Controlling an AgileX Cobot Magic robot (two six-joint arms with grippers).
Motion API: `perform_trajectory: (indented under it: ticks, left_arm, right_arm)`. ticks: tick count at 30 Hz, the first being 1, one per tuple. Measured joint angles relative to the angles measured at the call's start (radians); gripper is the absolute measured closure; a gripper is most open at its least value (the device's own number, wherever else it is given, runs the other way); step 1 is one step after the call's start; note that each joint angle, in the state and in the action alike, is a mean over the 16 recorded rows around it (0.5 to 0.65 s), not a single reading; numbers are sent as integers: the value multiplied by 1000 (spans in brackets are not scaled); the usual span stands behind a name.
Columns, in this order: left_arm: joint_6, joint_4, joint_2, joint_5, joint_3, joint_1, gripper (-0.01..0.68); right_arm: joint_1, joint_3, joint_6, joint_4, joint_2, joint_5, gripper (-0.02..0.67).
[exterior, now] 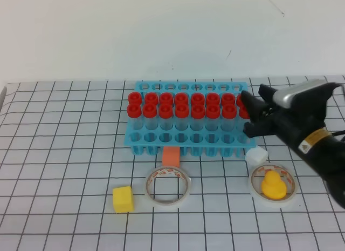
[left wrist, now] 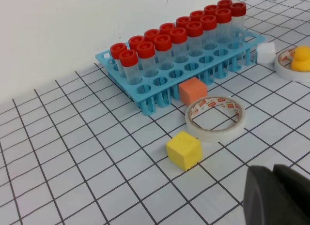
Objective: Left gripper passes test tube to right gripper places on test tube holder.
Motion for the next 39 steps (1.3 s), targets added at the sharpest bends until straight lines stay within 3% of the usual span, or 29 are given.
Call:
perform_trajectory:
  ticks: [8, 13, 25, 29, 33, 39]
  left_arm:
    - [0, 0, 0, 0, 0, 0, 674]
    - [0, 0, 0, 0, 0, 0, 674]
    - [0, 0, 0, 0, 0, 0, 674]
    - [0, 0, 0, 0, 0, 0, 674]
    - [0, 0, 0, 0, 0, 0, 674]
    - [0, 0, 0, 0, 0, 0, 674]
  right_arm:
    - [0, 147, 96, -230, -346, 75, 538]
    - [0, 212, 263, -471, -611, 196, 625]
    - [0, 311, 1025, -1225, -1246, 562, 647]
    - [0, 361, 1228, -1402, -1422, 652, 647]
    - [0, 416, 1349, -1501, -1562, 728, 648]
    - [0, 472, 1394, -1545, -1682, 833, 648]
